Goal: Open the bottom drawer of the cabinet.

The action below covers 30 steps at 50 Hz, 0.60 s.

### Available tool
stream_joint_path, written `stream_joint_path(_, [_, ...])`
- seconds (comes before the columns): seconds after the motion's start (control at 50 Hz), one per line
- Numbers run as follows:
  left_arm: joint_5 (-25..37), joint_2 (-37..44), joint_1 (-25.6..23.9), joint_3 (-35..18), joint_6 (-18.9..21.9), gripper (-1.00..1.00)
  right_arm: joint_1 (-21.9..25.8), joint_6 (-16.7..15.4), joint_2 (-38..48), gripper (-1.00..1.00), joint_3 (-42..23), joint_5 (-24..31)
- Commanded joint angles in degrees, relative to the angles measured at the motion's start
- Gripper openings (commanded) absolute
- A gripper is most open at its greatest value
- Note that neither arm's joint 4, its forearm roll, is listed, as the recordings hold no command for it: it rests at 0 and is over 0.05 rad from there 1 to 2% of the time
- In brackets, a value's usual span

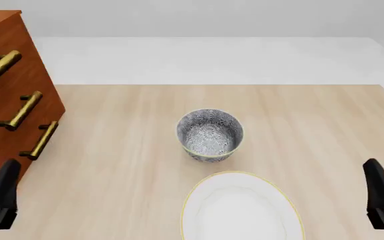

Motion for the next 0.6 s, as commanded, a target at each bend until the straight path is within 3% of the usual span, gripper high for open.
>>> stream_joint_path(0.02, [0.6,0.3,-0.5,0.0,2.5,1.00,-0.1,0.0,0.3,1.00,0.0,0.0])
stream_joint_path(0.2, [0.9,0.7,-1.1,0.0,3.8,1.00,-0.4,0.2,0.1,1.00,0.1,0.2])
stream_joint_path(0.36, [0.0,1.9,-1.6,0.0,8.3,1.00,-0.2,0.6,0.1,1.00,0.1,0.2])
stream_joint_path(0.38, [-0.5,2.8,-2.3,0.0,10.5,1.00,-0.1,0.7,0.5,1.00,0.0,0.0])
stream_joint_path(0.42, [-1.4,3.8,-2.1,0.0,10.2,1.00,-0.1,0.8,0.5,1.00,0.0,0.1])
stream_joint_path(0.46, [-2.4,5.2,-2.7,0.0,13.7,1.00,0.0,0.9,0.5,1.00,0.1,0.2])
stream_joint_path(0.6, [-4.2,7.7,-2.6,0.0,15.9,1.00,0.2,0.8,0.6,1.00,0.1,0.3])
